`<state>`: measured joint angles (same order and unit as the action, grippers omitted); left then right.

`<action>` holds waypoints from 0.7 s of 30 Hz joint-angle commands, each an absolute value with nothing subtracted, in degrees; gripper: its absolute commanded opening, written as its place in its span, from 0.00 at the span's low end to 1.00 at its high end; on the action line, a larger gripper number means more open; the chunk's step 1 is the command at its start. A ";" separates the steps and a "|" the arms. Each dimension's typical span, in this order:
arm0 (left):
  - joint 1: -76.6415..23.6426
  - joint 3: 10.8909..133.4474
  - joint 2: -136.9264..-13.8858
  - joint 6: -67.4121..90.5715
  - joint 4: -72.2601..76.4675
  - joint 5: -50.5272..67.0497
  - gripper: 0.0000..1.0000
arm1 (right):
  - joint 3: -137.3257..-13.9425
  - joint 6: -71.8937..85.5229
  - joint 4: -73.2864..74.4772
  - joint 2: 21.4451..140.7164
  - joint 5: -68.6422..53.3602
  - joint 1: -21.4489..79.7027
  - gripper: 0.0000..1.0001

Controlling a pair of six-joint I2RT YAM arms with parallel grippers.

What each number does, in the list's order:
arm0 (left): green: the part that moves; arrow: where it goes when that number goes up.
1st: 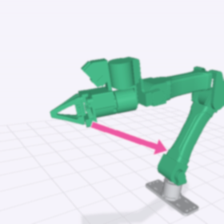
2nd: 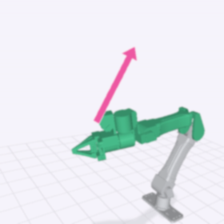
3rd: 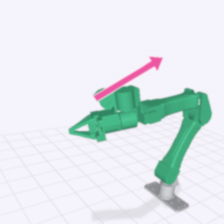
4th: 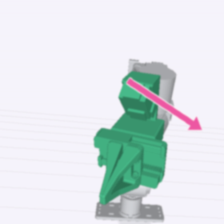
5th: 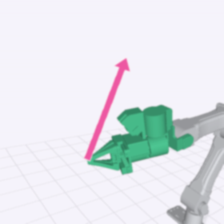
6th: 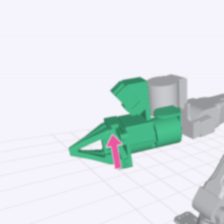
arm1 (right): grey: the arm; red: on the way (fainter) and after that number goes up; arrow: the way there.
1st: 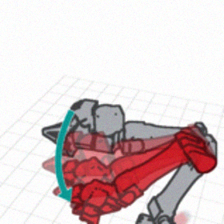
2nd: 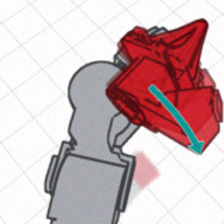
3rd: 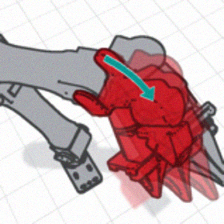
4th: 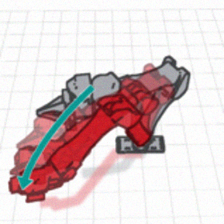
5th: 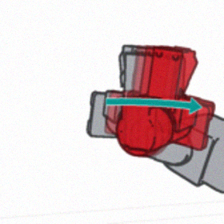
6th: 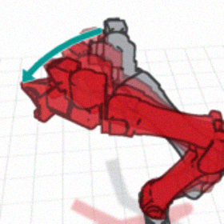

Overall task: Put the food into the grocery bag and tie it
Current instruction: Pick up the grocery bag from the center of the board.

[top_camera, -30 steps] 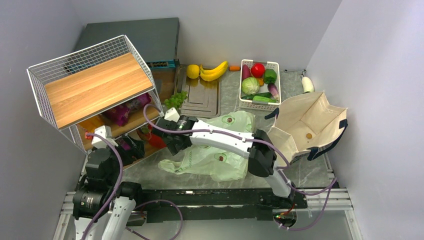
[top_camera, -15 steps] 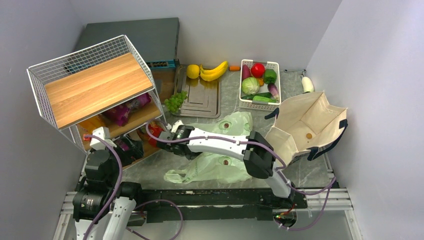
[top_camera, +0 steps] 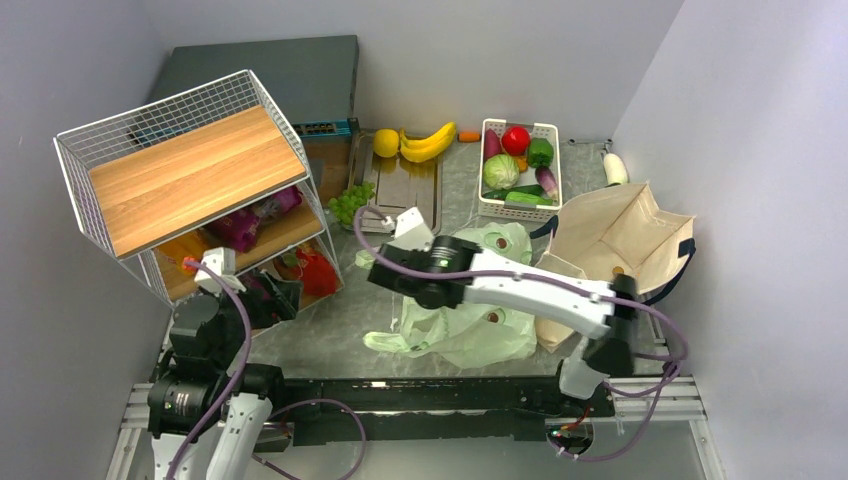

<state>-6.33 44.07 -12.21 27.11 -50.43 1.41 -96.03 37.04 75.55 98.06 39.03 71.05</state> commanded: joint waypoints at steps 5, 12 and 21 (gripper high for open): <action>-6.06 39.33 -16.96 26.90 -32.58 27.17 0.84 | -85.24 32.27 63.44 77.29 42.10 70.06 0.00; -6.56 34.75 -17.33 29.62 -21.40 37.92 0.79 | -77.78 28.86 52.62 66.27 43.31 69.58 0.00; -12.00 36.03 -24.61 29.24 -15.82 33.85 0.83 | -71.65 30.42 43.89 63.98 42.89 59.14 0.00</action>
<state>-9.32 34.54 -21.21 28.75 -22.48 34.44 -73.12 28.73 49.30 63.81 42.30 65.45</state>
